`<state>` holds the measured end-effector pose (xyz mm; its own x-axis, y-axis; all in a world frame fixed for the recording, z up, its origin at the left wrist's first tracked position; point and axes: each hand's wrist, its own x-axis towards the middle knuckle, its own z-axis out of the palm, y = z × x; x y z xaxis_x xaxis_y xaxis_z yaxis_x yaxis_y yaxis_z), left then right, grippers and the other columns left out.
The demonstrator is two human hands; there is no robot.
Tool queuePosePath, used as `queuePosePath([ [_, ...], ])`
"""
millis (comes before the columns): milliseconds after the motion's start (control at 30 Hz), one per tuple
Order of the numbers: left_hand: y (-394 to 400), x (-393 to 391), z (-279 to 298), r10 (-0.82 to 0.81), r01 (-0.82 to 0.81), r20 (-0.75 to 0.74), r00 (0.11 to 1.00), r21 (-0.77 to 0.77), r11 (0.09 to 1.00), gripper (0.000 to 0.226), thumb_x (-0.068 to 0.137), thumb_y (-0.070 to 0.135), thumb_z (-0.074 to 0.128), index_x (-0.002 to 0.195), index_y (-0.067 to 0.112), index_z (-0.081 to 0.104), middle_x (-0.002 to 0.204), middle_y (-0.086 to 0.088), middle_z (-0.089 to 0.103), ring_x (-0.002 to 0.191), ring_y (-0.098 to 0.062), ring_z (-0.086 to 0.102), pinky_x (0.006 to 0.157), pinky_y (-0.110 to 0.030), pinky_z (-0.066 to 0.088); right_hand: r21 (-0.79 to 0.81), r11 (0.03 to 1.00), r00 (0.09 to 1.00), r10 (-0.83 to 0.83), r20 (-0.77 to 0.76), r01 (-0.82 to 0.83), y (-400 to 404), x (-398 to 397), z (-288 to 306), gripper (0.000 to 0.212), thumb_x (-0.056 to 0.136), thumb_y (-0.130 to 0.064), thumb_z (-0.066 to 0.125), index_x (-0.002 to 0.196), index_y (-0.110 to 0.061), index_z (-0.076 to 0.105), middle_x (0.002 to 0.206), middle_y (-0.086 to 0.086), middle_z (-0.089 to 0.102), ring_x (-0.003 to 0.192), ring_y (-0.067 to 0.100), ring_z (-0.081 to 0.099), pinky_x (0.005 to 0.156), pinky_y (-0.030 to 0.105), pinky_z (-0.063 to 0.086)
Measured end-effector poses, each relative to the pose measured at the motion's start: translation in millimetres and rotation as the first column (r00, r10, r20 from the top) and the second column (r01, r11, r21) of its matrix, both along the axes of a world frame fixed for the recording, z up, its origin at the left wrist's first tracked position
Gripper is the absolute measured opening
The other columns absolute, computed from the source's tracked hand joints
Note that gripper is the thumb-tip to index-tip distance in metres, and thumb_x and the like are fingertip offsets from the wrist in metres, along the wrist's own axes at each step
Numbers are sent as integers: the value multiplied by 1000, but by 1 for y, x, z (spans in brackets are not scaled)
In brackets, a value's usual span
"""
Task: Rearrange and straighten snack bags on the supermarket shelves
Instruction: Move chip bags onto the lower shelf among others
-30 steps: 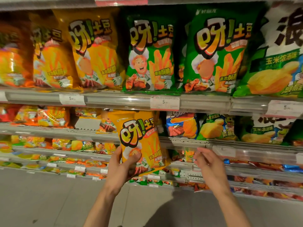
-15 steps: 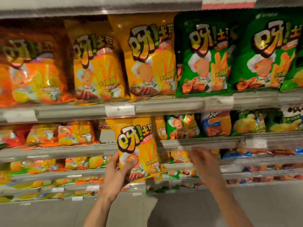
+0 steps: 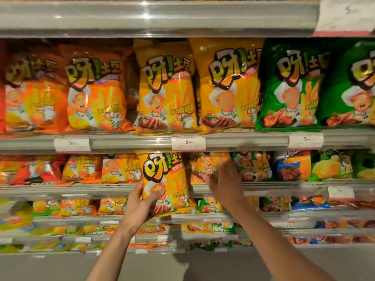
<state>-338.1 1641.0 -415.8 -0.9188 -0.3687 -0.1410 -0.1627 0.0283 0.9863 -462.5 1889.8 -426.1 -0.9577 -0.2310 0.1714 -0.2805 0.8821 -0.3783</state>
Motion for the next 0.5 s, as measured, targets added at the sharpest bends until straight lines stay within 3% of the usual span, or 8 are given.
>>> queuePosePath([
  [67,-3,-6,1,11,-11,1,1000,-33,999,109,55,67,78,151,26,46,149,8,52,141,-21,45,116,-42,35,-8,999,999,32,-37,-32,-3,0,-8,76,99,-57,50,154,-9,31,166,18,16,155,34,16,119,47,32],
  [167,-9,-15,1,6,-5,7,1000,-71,997,114,57,72,76,153,22,42,155,-1,49,142,-26,45,119,-48,34,-31,998,997,43,-69,-45,-1,-1,-16,82,100,-59,45,161,-12,19,170,14,7,158,30,6,127,43,19],
  [267,-16,-29,2,5,-5,-8,1000,-106,994,103,70,66,76,155,22,38,156,-2,47,143,-26,43,118,-48,35,-51,998,996,35,-79,-39,-1,-2,-20,86,100,-60,46,163,-13,12,171,12,4,158,28,3,128,42,15],
  [500,-23,-58,9,62,-64,-16,998,-279,958,91,87,51,72,159,17,28,156,-1,43,145,-24,39,107,-29,33,-105,994,997,8,-73,-16,-3,-5,-28,87,99,-58,49,163,-17,6,171,8,-1,158,24,0,127,41,14],
])
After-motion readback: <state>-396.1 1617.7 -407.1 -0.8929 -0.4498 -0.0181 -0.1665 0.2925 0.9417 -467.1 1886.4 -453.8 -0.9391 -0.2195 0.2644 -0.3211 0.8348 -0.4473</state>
